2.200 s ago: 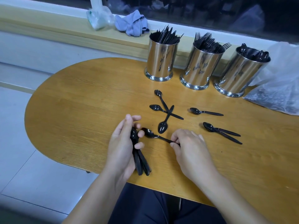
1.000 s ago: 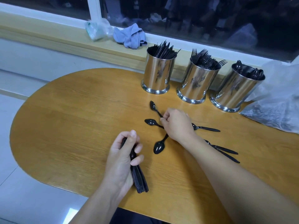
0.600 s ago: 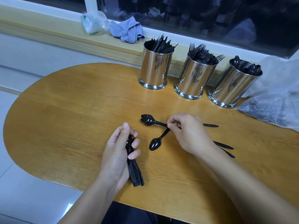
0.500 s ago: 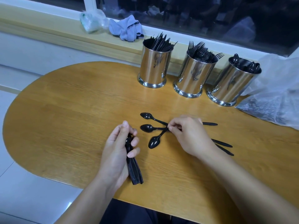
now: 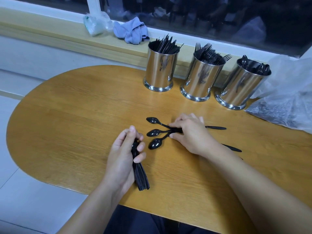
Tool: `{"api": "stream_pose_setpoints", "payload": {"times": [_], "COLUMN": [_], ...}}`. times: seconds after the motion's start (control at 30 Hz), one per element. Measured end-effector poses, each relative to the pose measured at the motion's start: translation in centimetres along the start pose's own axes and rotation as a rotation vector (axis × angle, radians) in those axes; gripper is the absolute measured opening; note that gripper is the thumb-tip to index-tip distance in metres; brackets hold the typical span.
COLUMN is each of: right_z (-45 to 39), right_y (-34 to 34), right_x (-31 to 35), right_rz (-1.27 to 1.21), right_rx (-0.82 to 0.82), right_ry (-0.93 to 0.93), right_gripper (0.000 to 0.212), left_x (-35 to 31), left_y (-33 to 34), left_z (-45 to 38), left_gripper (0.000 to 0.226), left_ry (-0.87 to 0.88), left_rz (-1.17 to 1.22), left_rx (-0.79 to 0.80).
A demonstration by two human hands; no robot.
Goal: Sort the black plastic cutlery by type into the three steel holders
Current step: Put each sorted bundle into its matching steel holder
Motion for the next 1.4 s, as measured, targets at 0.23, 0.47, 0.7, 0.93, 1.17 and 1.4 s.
{"api": "stream_pose_setpoints", "payload": {"times": [0.23,0.47,0.7,0.93,1.17,1.4], "right_z": [1.2,4.0,6.3,8.8,11.9,13.9], "right_y": [-0.3,0.7,1.1,1.0,-0.7,1.0], "right_x": [0.3,1.2,2.0,2.6,1.1,3.4], "right_rz": [-0.041,-0.008,-0.087,-0.092,-0.595,-1.254], "right_rx": [-0.033,0.001,0.012,0.049,-0.025,-0.026], "right_ry": [0.067,0.129,0.169,0.205,0.362,0.435], "right_gripper": [0.006,0.011,0.012,0.009,0.016,0.017], "left_x": [0.0,-0.2,-0.3,-0.7,0.0,2.9], "left_y": [0.0,0.1,0.2,0.1,1.9,6.2], "left_z": [-0.1,0.2,0.4,0.7,1.7,2.6], "left_gripper": [0.033,0.030,0.030,0.032,0.041,0.075], "left_ry": [0.013,0.050,0.080,0.129,0.143,0.086], "left_rz": [-0.005,-0.058,-0.101,-0.075,-0.079,-0.031], "left_rx": [0.005,0.001,0.002,-0.028,-0.014,-0.005]}}
Point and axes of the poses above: each hand's wrist, its own z-axis away from the middle knuckle, its own y-axis out of the palm, x = y × z, the point moved 9 cm from there along -z, towards the middle knuckle, and after that the axes turned 2 degrees about -y, right-handed, at the moved point
